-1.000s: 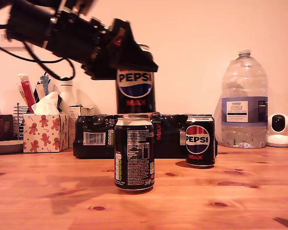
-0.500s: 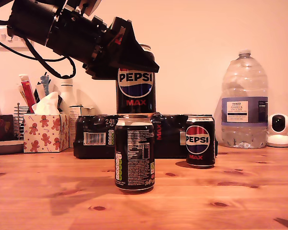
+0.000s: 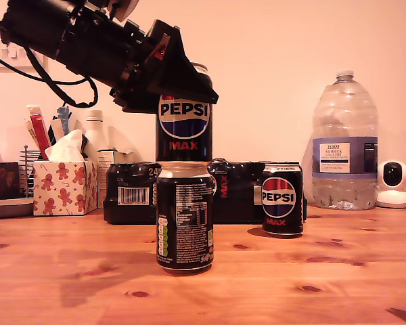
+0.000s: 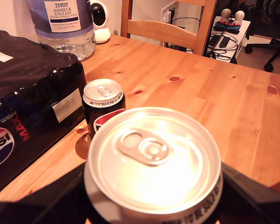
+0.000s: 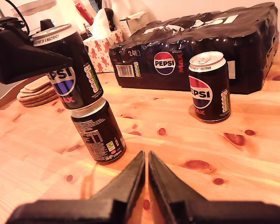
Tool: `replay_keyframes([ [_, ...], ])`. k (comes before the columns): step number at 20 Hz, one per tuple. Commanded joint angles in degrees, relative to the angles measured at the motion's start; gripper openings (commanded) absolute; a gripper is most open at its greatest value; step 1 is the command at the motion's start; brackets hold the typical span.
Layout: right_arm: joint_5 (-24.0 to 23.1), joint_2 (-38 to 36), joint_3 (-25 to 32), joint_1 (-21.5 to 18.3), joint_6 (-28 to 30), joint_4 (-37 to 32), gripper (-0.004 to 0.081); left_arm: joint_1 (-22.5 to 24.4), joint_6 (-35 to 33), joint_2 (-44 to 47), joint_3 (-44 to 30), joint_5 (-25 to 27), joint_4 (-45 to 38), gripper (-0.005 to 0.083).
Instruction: Stack up the Pepsi cans on top of each other
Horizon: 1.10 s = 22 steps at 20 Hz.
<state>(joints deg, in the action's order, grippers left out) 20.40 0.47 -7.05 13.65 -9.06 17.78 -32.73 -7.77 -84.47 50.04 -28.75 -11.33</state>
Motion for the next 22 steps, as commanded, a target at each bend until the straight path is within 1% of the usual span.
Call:
replay_keyframes([
  [1, 0.00, -0.35, 1.01, 0.28, 0.00, -0.35, -0.0013, 0.22, -0.26, 0.42, 0.04, -0.15, -0.28, 0.0309],
  [3, 0.00, -0.35, 1.01, 0.28, 0.00, -0.35, -0.0013, 0.22, -0.20, 0.44, 0.04, -0.15, -0.50, 0.0311],
  [4, 0.02, -0.35, 1.01, 0.28, 0.00, -0.35, -0.0013, 0.22, -0.20, 0.42, 0.04, -0.15, -0.61, 0.0360],
  [5, 0.02, -0.35, 1.01, 0.28, 0.00, -0.35, -0.0013, 0.22, -0.20, 0.42, 0.07, -0.15, -0.76, 0.0492],
  [6, 0.02, -0.35, 1.01, 0.28, 0.00, -0.35, -0.0013, 0.20, -0.20, 0.44, 0.07, -0.15, -1.18, 0.0654],
  [7, 0.02, -0.35, 1.01, 0.28, 0.00, -0.35, -0.0013, 0.09, -0.20, 0.42, 0.07, 0.35, -1.73, 0.0761],
  [8, 0.02, -0.35, 1.01, 0.28, 0.00, -0.35, -0.0013, -0.07, -0.17, 0.44, 0.07, 0.52, -1.99, 0.0794],
  [15, 0.00, -0.35, 1.01, 0.28, 0.02, -0.42, -0.0013, -0.07, 0.02, 0.59, 0.37, 0.46, -6.23, 0.0793],
  [18, -0.09, -0.35, 1.01, 0.26, 0.07, -1.11, -0.0013, -0.04, 0.35, 0.87, 2.67, 0.44, -6.99, 0.0793],
  [22, -4.09, -0.07, 2.36, 0.26, 0.68, -3.34, -0.0013, 0.09, 0.31, 0.87, 8.41, 0.50, -4.72, 0.0792],
])
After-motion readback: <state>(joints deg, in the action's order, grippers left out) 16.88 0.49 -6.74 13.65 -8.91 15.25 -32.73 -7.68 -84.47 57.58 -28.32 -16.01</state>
